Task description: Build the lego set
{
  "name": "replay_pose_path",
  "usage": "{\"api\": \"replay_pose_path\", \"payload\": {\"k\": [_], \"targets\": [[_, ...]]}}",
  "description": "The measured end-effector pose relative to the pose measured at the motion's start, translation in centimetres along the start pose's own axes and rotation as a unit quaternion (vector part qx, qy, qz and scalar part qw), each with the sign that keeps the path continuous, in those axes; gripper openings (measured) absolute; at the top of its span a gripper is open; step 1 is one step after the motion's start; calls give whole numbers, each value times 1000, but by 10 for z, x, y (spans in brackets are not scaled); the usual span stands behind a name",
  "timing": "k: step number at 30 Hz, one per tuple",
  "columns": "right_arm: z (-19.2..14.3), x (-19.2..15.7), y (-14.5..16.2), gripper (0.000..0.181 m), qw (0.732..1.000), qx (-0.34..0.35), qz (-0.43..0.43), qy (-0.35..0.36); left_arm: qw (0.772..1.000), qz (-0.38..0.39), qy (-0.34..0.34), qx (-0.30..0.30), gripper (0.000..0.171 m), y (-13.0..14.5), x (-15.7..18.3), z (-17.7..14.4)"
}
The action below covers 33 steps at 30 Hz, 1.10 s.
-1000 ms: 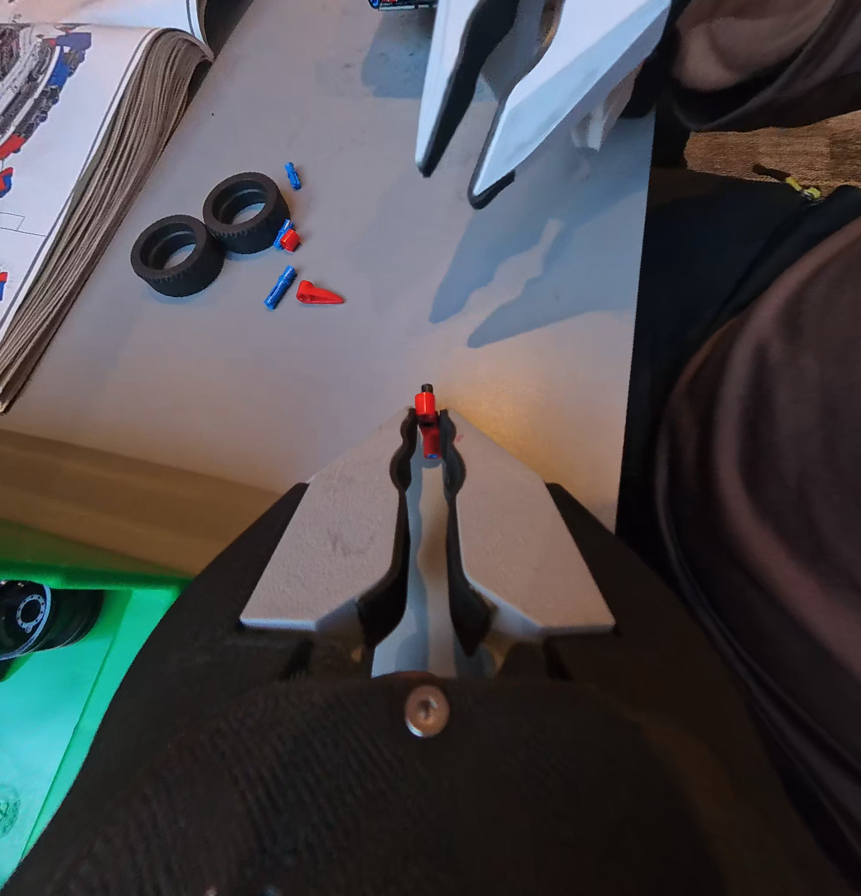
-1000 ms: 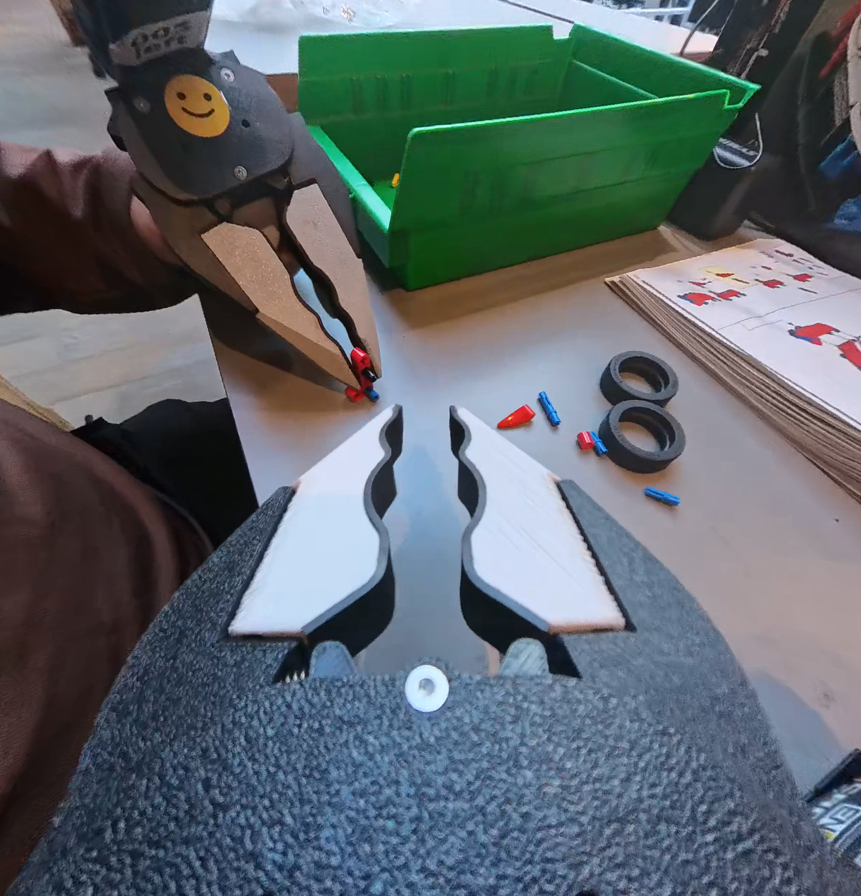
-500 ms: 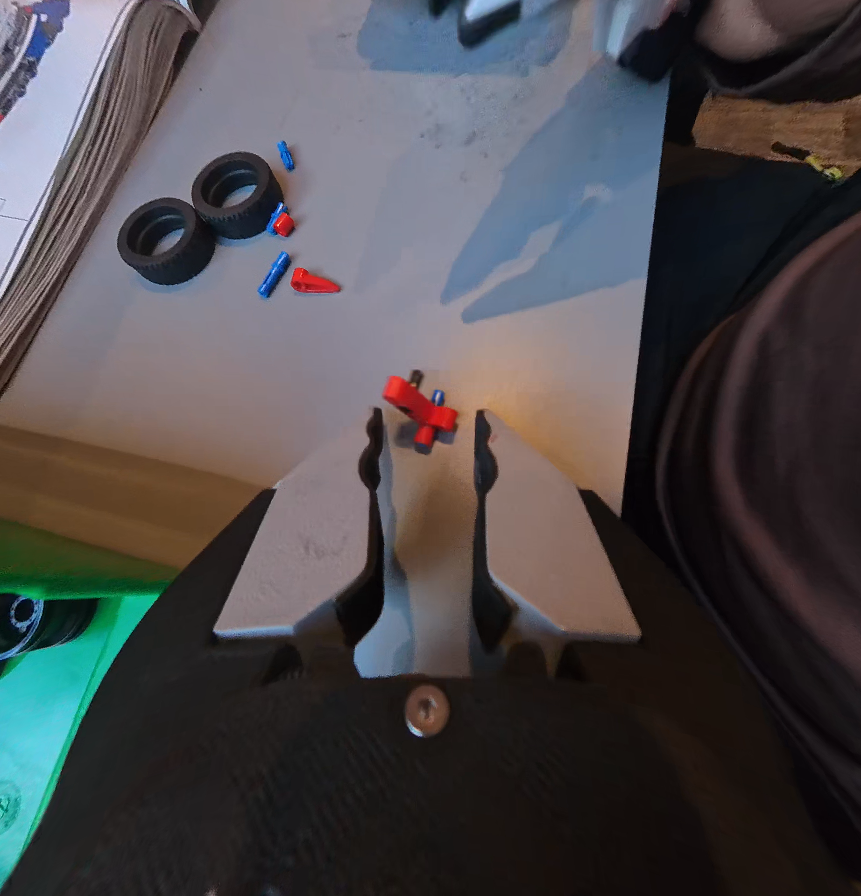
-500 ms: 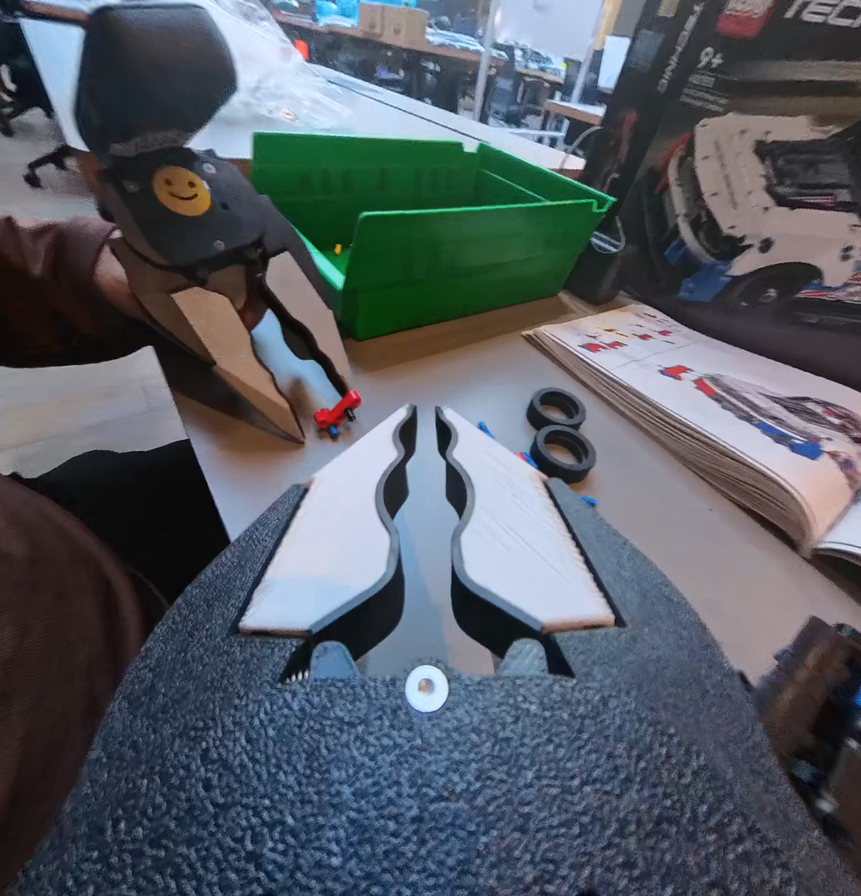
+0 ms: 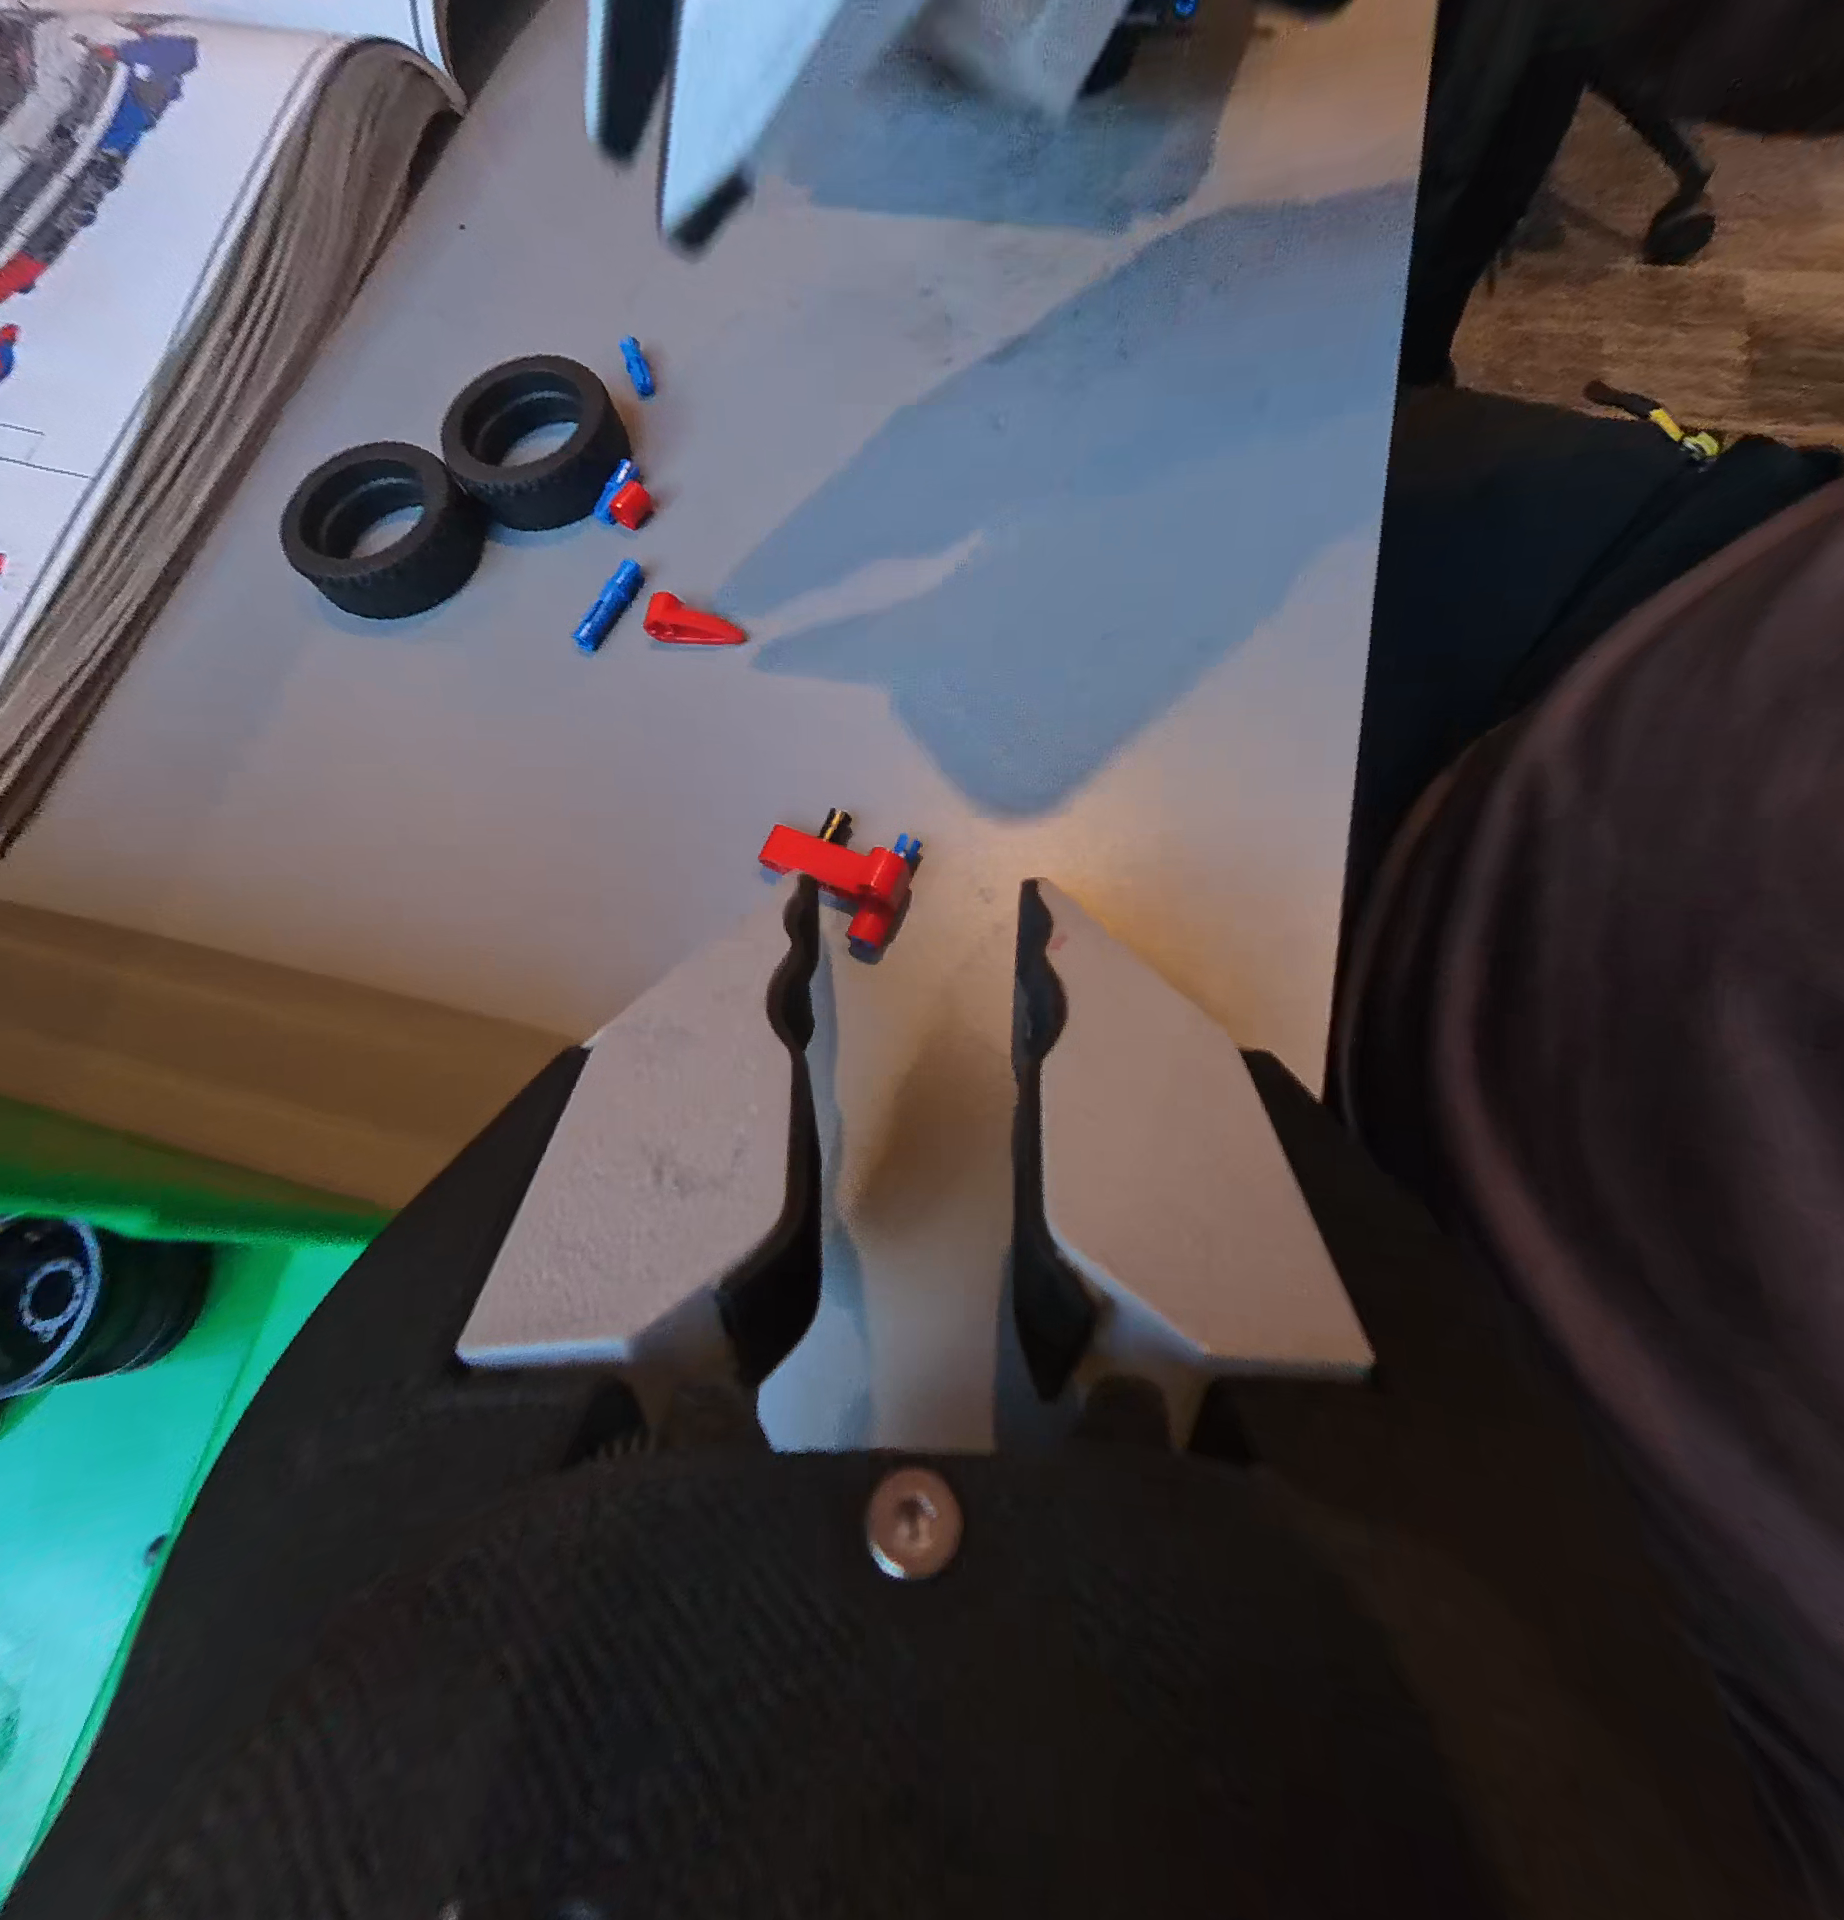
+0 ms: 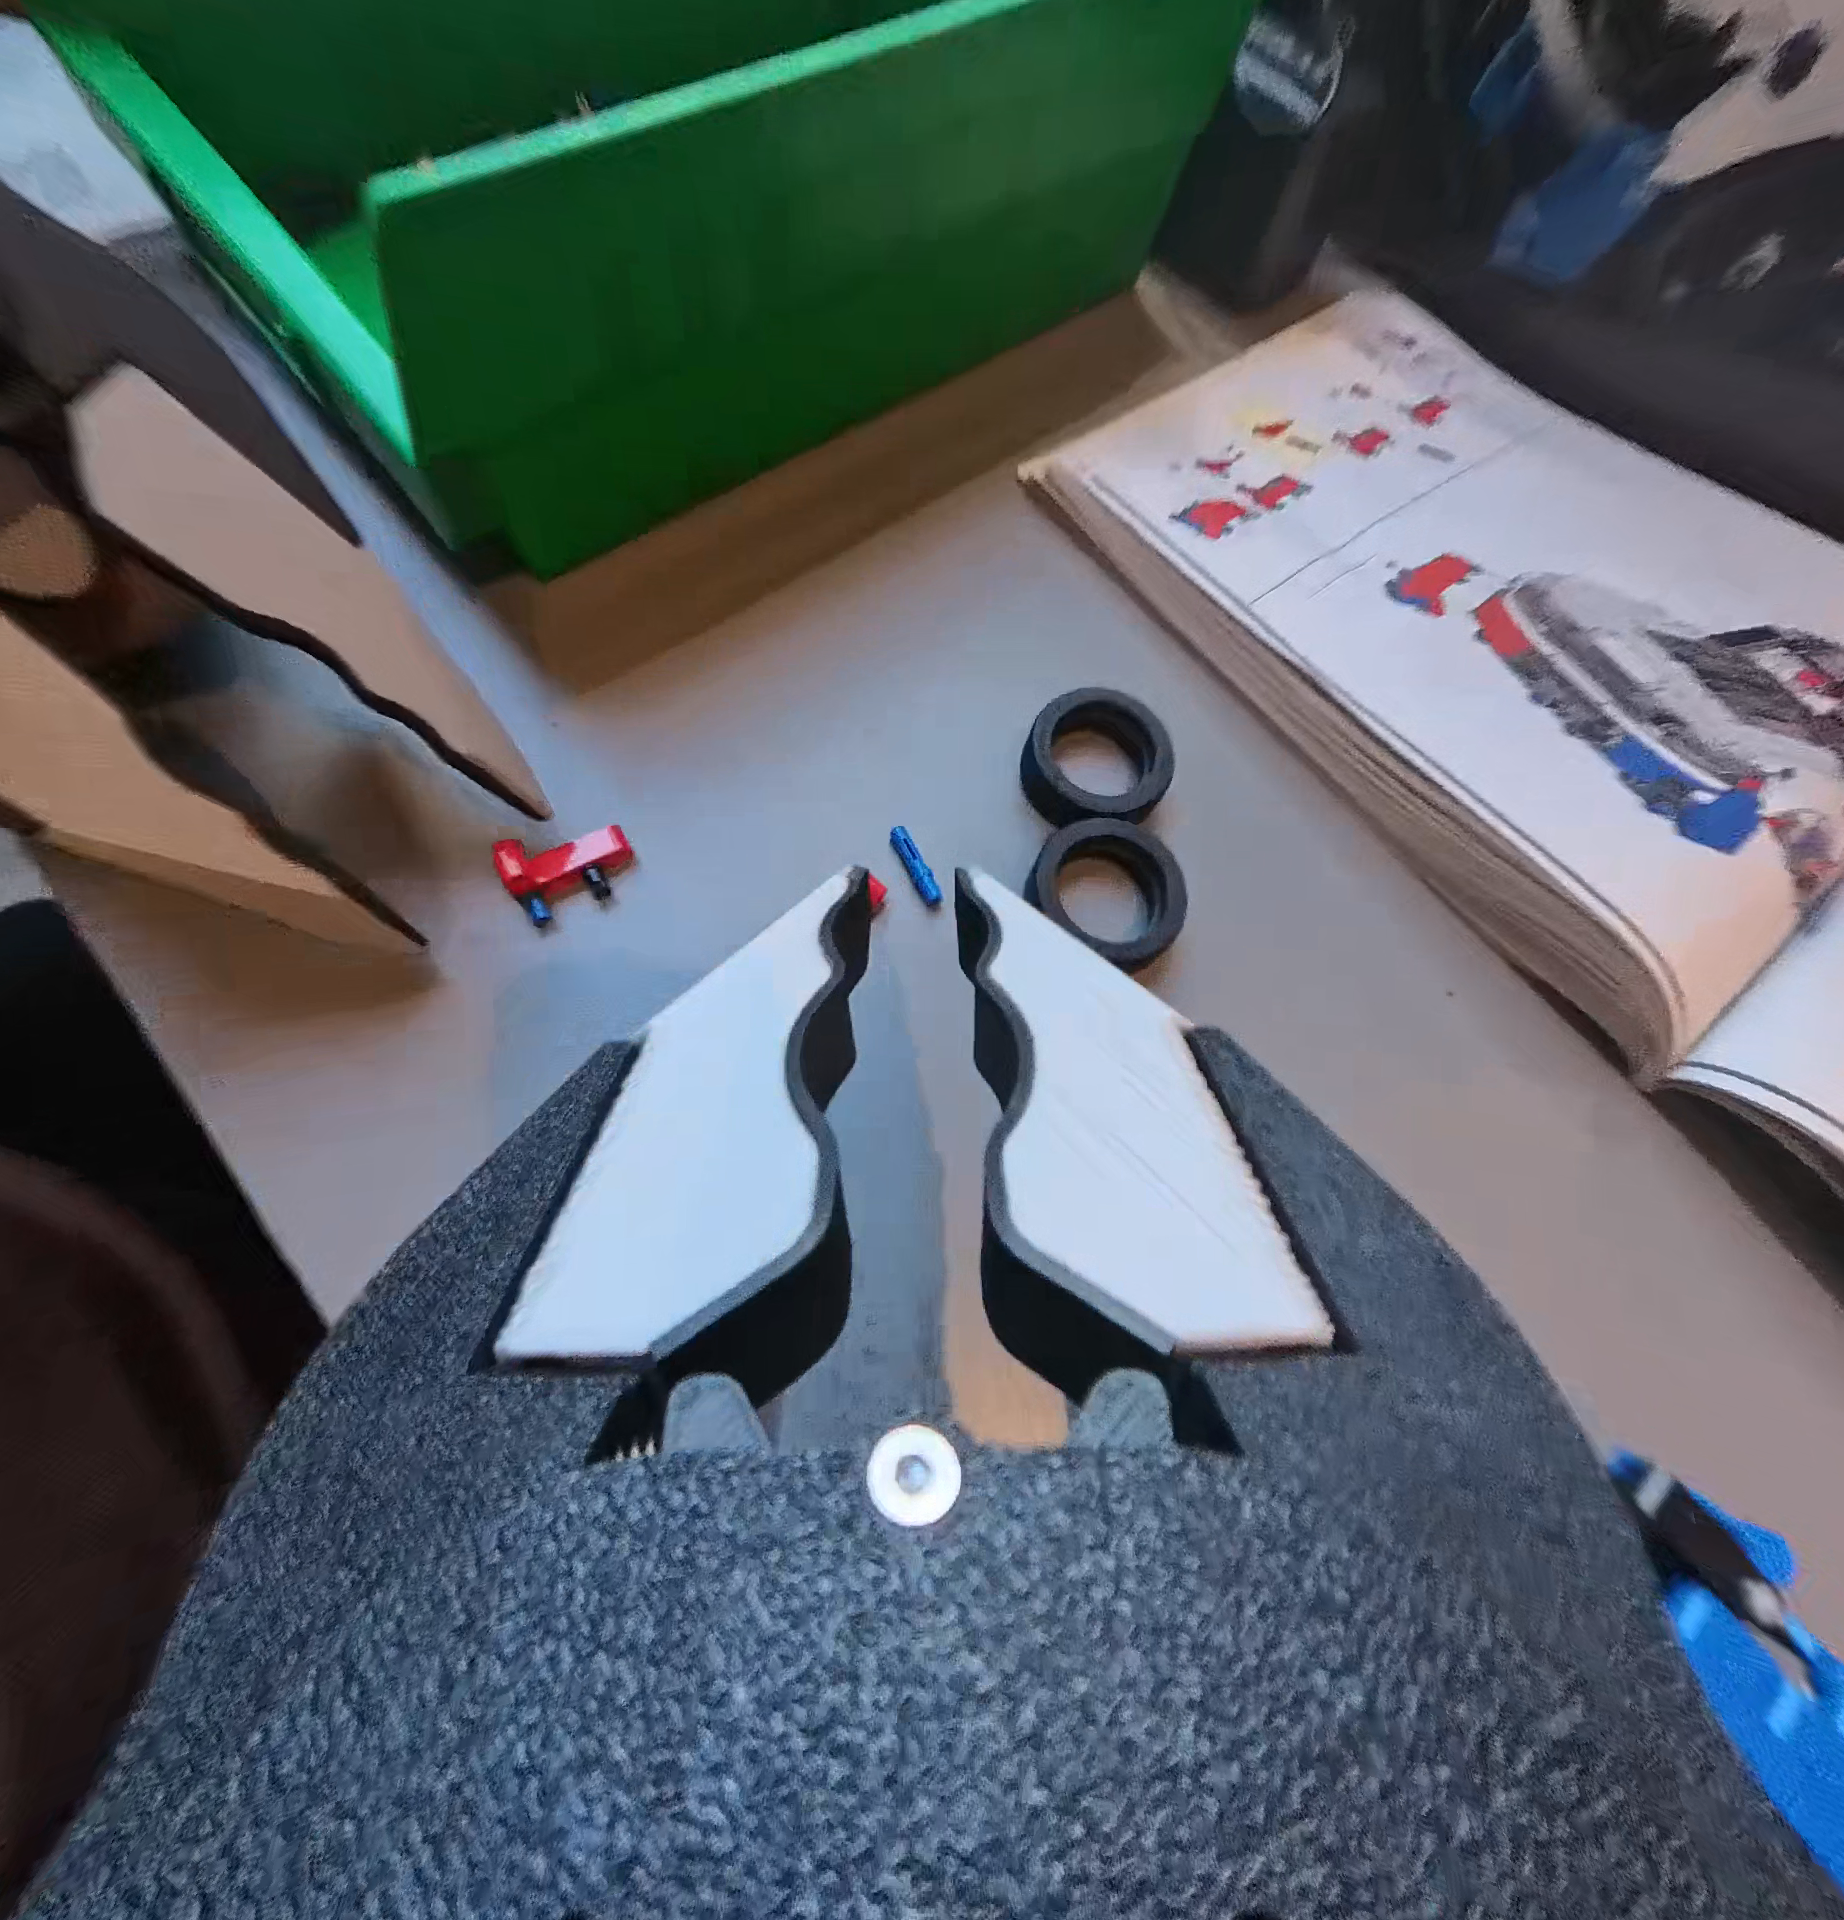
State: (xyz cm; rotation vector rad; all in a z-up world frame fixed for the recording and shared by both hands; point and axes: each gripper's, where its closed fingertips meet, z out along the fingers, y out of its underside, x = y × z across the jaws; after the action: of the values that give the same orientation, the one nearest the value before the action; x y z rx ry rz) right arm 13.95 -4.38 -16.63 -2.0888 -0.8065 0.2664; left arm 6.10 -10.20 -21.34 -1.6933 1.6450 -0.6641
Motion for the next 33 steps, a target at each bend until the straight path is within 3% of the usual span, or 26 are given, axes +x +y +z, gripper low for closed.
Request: {"api": "replay_pose_path", "payload": {"k": [3,7,11,16,25,29,33], "targets": [[25,-8,-2,14,1000,-16,3,-8,999,3,-24,21,36,-5,-5,-5],[23,-46,-21,13,999,37,-14,-28,996,20,-64,63,35,-14,-10,-15],[3,-75,-8,13,998,49,-40,-30,992,27,-84,90,32,-19,-12,-22],[-27,-105,33,16,997,29,-55,-55,993,32,-87,73,32,-16,-12,-18],[-70,-121,88,19,994,19,-81,-73,976,121,-176,52,29,-14,-15,-16],[-80,-126,85,22,992,27,-79,-98,970,138,-194,43,29,-13,-16,-15],[-88,-128,71,27,990,38,-88,-100,972,99,-209,47,36,-14,-27,-18]]}}
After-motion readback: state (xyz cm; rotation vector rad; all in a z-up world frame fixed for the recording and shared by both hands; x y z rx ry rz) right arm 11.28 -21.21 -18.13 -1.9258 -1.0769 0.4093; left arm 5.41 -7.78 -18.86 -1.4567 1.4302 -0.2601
